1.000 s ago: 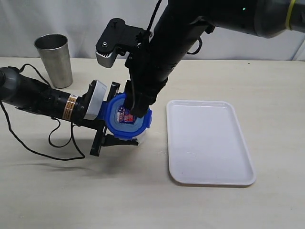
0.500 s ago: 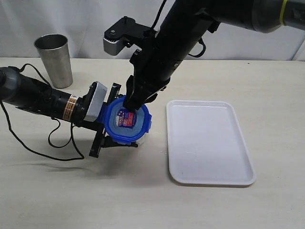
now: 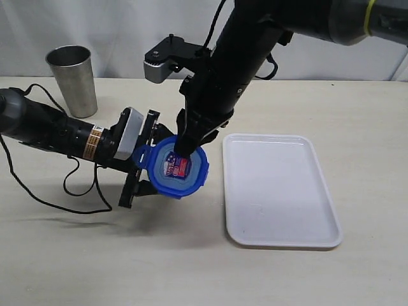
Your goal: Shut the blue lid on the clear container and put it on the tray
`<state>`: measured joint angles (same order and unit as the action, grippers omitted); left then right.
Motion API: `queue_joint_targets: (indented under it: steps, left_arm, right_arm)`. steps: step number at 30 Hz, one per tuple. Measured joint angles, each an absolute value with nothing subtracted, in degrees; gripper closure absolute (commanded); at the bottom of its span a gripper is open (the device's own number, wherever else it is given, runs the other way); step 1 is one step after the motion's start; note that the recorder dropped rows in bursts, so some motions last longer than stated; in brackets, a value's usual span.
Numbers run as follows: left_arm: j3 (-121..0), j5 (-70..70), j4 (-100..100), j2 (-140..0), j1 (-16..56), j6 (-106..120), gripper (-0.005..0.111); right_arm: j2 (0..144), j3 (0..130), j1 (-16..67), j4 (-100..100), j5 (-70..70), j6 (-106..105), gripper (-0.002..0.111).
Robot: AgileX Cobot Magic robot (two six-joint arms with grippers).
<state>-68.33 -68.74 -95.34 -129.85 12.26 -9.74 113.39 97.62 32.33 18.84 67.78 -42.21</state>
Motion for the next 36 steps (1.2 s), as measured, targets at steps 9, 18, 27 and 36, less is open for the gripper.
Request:
queue_joint_targets:
  steps: [9,18,27,36]
  left_arm:
    - [-68.3,-67.6,-89.8,-129.9,12.1,-20.6,0.107]
    - [-68.3,-67.8,-89.6,-130.0,12.3,-23.9,0.107]
    - [-68.3,-67.4,-88.2,-130.0,12.3,-25.2,0.107]
    - [-68.3,-65.8,-87.1,-130.0,12.3,-26.7,0.107]
  right_arm:
    - [110.9,98.5,32.1,8.2,58.8,-31.4,0.084]
    - [110.0,98.0,31.4,1.4,53.1,-15.0,0.066]
    - [108.7,98.0,31.4,21.9,53.3,-6.2,0.066]
    - [108.7,98.0,34.4,3.5,57.8,8.6,0.066]
